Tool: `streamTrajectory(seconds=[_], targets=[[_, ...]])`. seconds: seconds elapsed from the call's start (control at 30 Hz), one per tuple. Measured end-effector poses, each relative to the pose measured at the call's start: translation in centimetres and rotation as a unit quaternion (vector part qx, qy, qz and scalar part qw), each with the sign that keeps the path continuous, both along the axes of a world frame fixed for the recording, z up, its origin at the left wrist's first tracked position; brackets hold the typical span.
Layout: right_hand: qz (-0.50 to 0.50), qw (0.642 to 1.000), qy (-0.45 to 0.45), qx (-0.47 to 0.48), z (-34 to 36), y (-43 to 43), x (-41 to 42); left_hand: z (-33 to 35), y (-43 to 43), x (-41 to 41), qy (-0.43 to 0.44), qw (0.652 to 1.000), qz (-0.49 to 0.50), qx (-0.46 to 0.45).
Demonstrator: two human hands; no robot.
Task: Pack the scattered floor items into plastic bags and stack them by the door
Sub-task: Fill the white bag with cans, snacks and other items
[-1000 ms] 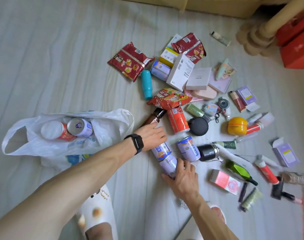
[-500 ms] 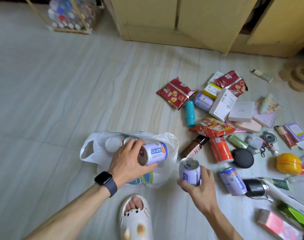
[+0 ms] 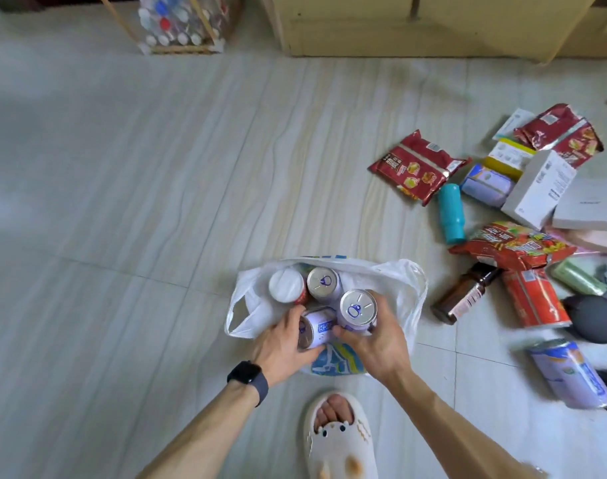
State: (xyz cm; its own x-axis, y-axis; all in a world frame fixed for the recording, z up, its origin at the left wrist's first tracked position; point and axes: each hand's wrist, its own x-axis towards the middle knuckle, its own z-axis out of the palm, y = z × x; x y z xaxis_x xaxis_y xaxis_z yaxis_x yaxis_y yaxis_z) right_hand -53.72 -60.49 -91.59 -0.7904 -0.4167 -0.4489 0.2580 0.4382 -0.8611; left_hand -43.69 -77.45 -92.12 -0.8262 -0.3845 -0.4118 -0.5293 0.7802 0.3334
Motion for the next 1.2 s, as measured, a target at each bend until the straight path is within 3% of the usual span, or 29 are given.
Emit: streamTrajectory(seconds=[0.13, 0.23, 0.4, 0.53, 0.63, 0.73, 0.83, 0.93, 1.03, 1.13, 1.2], targets=[[0.095, 0.992, 0.004, 0.081, -1.3, 0.8, 0.7, -0.4, -0.8, 0.6, -0.037, 0.998, 0.020, -0.037], [0.147, 0.979, 0.038, 0.137, -1.9, 1.3, 1.1, 0.8, -1.7, 0.5, -0.034, 0.992, -0.032, -0.117], [0.164, 0.979, 0.066, 0.097, -1.4, -0.6, 1.3, 1.8, -2.5, 1.1, 0.036, 0.955, -0.126, -0.267], [0.205, 0.972, 0.076, 0.081, -0.8, -3.2, 1.3, 1.0, -2.7, 1.8, -0.032, 0.964, -0.057, -0.259], [0.250, 0.955, 0.087, 0.134, -1.5, -4.0, 1.3, 0.8, -2.6, 1.9, -0.086, 0.964, -0.029, -0.248], [0.306, 0.915, 0.132, 0.225, -1.5, -3.4, 0.9, 1.6, -2.2, 1.5, -0.071, 0.961, -0.029, -0.267], [0.321, 0.865, 0.283, 0.262, -1.2, -2.0, 0.3, 2.7, -1.4, 0.8, 0.051, 0.953, -0.090, -0.286], [0.309, 0.816, 0.385, 0.301, -2.0, -0.8, -1.4, 3.3, -0.1, -1.2, 0.158, 0.944, -0.164, -0.238], [0.361, 0.766, 0.337, 0.412, -2.0, 0.4, -3.5, 2.6, 1.1, -4.0, 0.118, 0.948, -0.223, -0.194], [0.403, 0.668, 0.312, 0.543, -1.8, 2.4, -6.0, 1.4, 0.9, -6.3, 0.024, 0.942, -0.265, -0.205], [0.401, 0.628, 0.313, 0.589, -1.0, 4.0, -7.9, 0.9, 0.2, -7.5, -0.023, 0.935, -0.271, -0.228]])
